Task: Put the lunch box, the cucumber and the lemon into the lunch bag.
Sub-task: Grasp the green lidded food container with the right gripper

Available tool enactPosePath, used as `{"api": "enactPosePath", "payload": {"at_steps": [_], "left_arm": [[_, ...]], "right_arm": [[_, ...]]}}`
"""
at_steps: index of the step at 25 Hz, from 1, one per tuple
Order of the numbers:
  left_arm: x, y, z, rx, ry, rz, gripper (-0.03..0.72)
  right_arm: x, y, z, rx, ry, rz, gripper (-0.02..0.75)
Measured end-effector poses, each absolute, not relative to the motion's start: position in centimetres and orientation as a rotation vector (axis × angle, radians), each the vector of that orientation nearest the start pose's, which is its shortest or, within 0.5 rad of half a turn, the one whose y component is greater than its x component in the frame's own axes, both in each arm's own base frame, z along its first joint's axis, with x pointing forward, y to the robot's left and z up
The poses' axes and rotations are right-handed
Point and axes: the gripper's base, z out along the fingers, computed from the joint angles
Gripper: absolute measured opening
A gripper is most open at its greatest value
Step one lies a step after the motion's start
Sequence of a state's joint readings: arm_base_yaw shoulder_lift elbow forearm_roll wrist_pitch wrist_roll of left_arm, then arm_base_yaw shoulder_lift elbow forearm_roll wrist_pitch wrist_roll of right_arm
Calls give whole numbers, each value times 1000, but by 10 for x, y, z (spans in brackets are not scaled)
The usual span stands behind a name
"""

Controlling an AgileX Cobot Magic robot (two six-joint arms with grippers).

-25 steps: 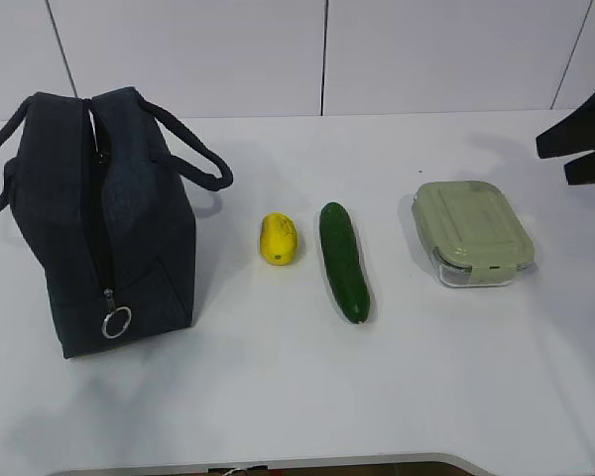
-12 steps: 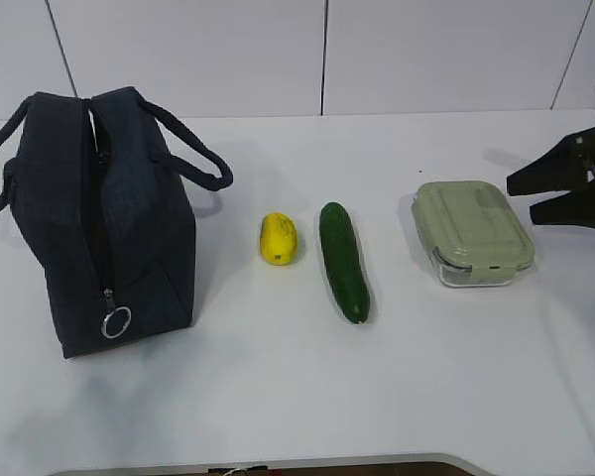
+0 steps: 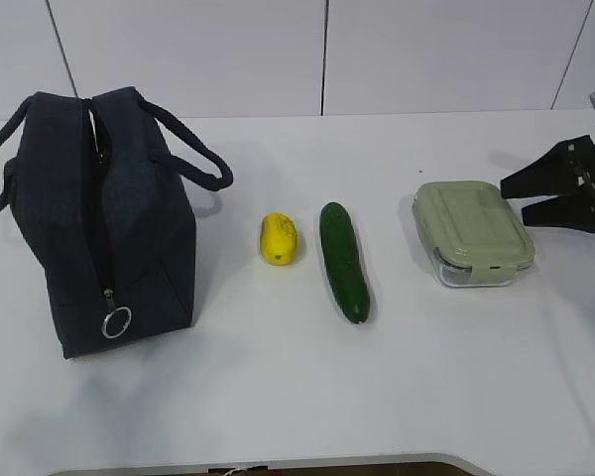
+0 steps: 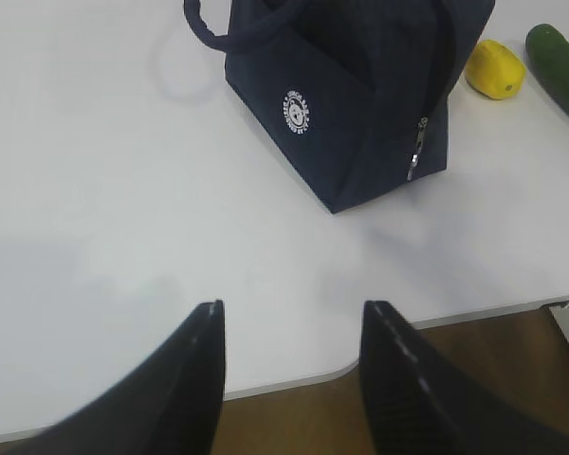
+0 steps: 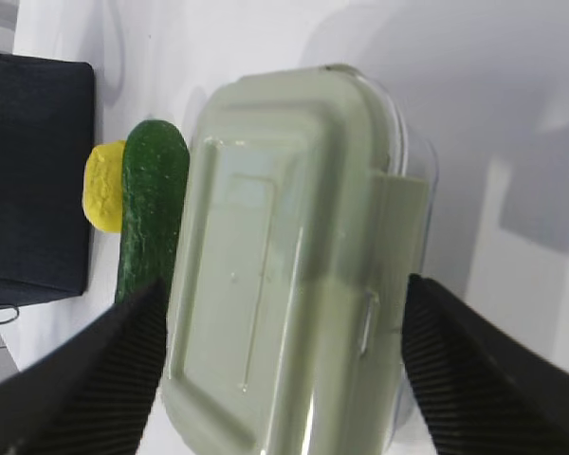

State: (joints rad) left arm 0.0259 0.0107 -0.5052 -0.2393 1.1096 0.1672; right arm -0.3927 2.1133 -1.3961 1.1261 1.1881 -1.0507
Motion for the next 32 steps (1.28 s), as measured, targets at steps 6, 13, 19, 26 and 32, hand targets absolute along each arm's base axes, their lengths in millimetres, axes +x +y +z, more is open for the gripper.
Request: {"api": "enactPosePath", "payload": {"at_steps": [6, 13, 19, 26, 32], "left_arm": [[-7, -20, 277, 164, 2072, -171, 333], [-7, -20, 277, 164, 2072, -171, 333], [-7, -20, 277, 164, 2072, -171, 333], [-7, -20, 277, 164, 2072, -171, 333], [-7, -20, 277, 164, 2072, -171, 333]], "right_arm": [[400, -83, 166, -64, 2396, 1163, 608], [406, -83, 150, 4, 2380, 1216, 608], [408, -84, 142, 21, 2381, 1225, 608], [408, -84, 139, 24, 2382, 1229, 608], [409, -84, 137, 44, 2376, 1240, 607]]}}
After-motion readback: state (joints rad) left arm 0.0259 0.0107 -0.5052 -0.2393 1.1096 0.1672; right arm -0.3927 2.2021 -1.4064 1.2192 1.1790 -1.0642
